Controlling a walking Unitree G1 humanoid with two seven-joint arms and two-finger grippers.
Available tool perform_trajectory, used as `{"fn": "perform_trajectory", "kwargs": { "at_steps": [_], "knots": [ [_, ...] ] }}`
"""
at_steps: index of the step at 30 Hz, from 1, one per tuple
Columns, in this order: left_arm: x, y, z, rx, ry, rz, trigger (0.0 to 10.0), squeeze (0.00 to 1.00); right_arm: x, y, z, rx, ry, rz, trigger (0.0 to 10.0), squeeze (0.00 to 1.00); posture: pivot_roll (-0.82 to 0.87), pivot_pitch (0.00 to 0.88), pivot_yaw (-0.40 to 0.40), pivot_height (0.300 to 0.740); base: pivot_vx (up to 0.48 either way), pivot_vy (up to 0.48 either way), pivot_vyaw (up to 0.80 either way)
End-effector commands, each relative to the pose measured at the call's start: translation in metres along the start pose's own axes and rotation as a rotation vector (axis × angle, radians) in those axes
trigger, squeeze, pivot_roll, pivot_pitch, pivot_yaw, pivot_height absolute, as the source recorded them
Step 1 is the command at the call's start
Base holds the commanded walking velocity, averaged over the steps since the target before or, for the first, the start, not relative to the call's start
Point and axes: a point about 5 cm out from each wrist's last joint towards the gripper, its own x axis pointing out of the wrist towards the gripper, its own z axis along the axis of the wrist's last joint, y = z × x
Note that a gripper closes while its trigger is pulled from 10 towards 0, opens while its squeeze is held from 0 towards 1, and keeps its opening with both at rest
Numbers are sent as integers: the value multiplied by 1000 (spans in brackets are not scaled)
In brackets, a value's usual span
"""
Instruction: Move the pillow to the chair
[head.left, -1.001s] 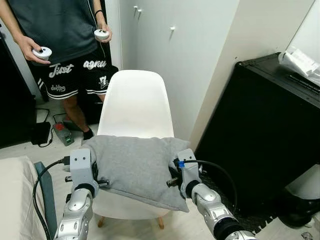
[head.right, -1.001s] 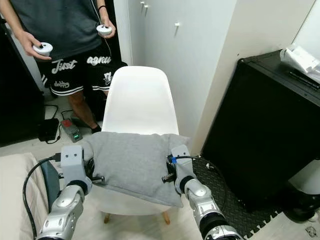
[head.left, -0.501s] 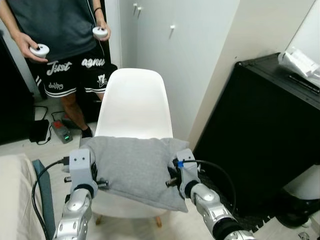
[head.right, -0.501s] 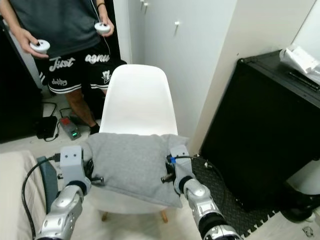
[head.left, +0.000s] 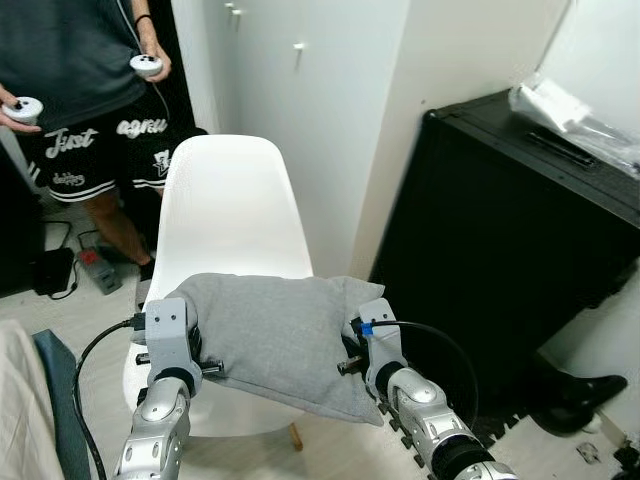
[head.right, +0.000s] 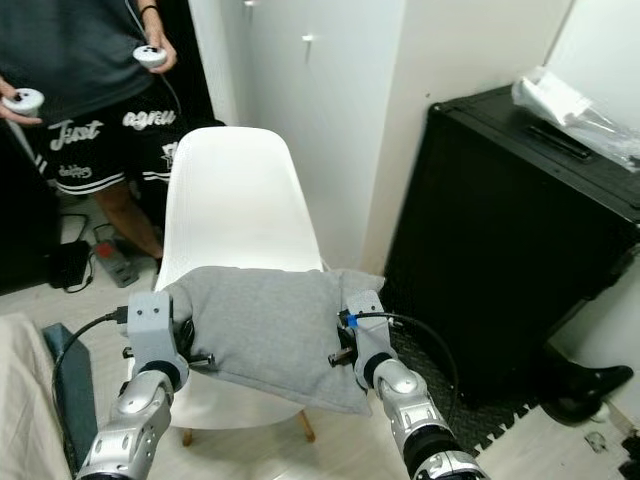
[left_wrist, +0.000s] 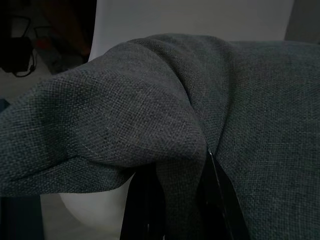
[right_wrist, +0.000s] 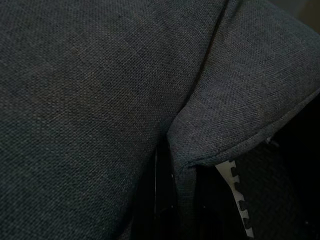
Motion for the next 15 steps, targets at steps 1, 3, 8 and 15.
{"fn": "perform_trajectory", "kwargs": {
  "at_steps": [1,3,8,15],
  "knots": [
    [0,-7,5,9,-23,-45,10000,0,3,9,3,-20,-11,37,10000,0,62,90,-52,740,0,0,0],
    [0,-8,5,9,-22,-45,10000,0,3,9,3,-21,-13,37,10000,0,62,90,-52,740,0,0,0],
    [0,-8,4,7,-24,-34,10000,0,3,7,4,-33,-10,28,10000,0,61,92,-60,740,0,0,0],
    [0,-7,5,6,-30,-14,10000,0,3,7,4,-19,-4,32,10000,0,64,88,-66,735,0,0,0]
  ]
}}
